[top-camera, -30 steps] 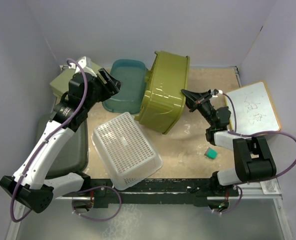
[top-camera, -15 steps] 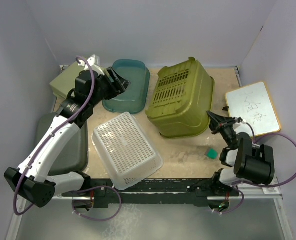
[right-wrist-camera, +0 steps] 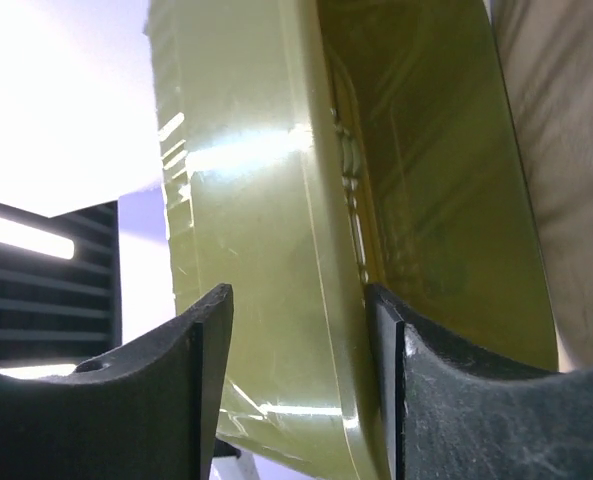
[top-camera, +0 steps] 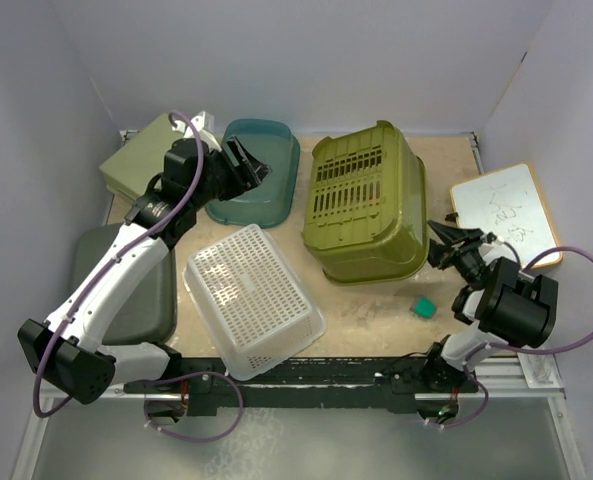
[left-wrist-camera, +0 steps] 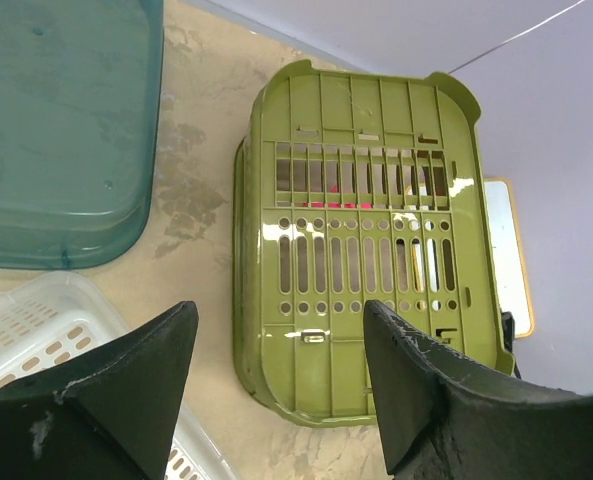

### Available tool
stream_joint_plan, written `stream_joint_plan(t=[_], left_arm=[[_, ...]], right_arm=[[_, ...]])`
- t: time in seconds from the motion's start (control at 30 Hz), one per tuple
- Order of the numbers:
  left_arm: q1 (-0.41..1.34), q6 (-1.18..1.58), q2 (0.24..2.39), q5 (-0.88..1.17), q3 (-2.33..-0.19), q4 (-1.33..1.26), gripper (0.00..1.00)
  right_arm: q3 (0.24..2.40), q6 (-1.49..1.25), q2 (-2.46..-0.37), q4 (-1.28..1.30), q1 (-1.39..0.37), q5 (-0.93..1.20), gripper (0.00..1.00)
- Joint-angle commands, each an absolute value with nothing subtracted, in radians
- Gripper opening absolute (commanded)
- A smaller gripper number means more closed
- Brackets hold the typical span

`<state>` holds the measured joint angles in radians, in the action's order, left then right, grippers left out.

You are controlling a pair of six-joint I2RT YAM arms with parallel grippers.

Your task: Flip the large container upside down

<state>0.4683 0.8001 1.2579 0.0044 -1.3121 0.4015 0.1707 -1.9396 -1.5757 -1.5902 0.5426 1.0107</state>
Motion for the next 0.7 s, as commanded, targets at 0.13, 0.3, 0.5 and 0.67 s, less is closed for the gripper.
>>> stream_joint_plan(t=[0.13,0.3,0.5,0.67], left_arm=[[0.491,0.8,1.275,0.047,-1.291,0.312,0.64],[0.547,0.805,1.313,0.036,-1.282,0.292,0.64],[0.572,0.799,1.343,0.049,-1.28,0.273,0.64],[0.585,0.785,1.352,0.046,-1.279,0.278,0.64]], right_arm=[[0.265,-1.838,-1.56,-1.469,0.638,0.928,0.86],[0.356,-1.468,-1.319,-0.838,0.641,0.858,1.0],[0.665,-0.951,-1.049,0.108,0.641,0.455,1.0],[0.781,-0.862,-1.065,0.281,0.641,0.293,1.0]])
